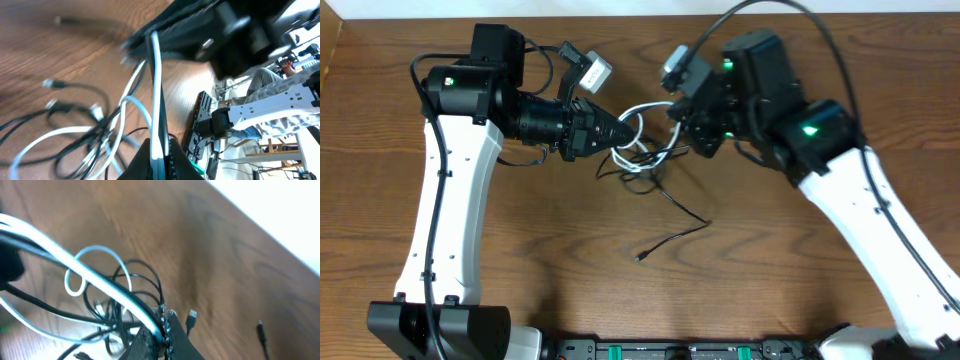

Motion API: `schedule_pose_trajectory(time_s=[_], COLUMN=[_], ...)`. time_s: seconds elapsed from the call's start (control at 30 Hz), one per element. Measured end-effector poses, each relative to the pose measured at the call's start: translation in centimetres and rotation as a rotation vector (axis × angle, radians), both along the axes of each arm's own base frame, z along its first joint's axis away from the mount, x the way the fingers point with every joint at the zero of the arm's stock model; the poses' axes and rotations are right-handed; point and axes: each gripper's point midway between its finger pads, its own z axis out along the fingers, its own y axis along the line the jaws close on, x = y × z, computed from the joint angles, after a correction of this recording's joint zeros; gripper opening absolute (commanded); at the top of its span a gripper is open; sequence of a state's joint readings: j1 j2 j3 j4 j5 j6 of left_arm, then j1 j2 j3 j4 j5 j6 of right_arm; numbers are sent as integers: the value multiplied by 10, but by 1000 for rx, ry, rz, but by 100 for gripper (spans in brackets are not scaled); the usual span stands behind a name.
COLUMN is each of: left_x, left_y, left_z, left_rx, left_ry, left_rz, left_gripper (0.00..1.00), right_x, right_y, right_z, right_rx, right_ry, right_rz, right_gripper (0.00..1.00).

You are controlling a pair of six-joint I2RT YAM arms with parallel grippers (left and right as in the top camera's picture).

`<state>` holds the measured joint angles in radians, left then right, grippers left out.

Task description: Untangle cables

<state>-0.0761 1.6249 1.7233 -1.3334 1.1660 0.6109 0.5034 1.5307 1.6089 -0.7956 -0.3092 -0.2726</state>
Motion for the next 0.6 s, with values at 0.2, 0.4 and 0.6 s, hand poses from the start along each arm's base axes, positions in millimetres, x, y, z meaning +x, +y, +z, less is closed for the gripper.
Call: schedule_pose_trajectory(time_s=[0.2,0.4,0.6], left_x=[-1,0,0], left_y=[-1,0,0], left_z=[0,-2,-3], left_rx=[-1,12,17], left_ry=[2,1,1], left_rz=[-4,-1,1], left_gripper=[8,8,8], right_x=[6,12,8], right_y=[-41,-66,-63], right_z=[29,39,41], right_rx=[19,20,46], right_ry=[-65,-89,-73], right_rz=[-113,-188,-160], right_gripper=[1,1,1])
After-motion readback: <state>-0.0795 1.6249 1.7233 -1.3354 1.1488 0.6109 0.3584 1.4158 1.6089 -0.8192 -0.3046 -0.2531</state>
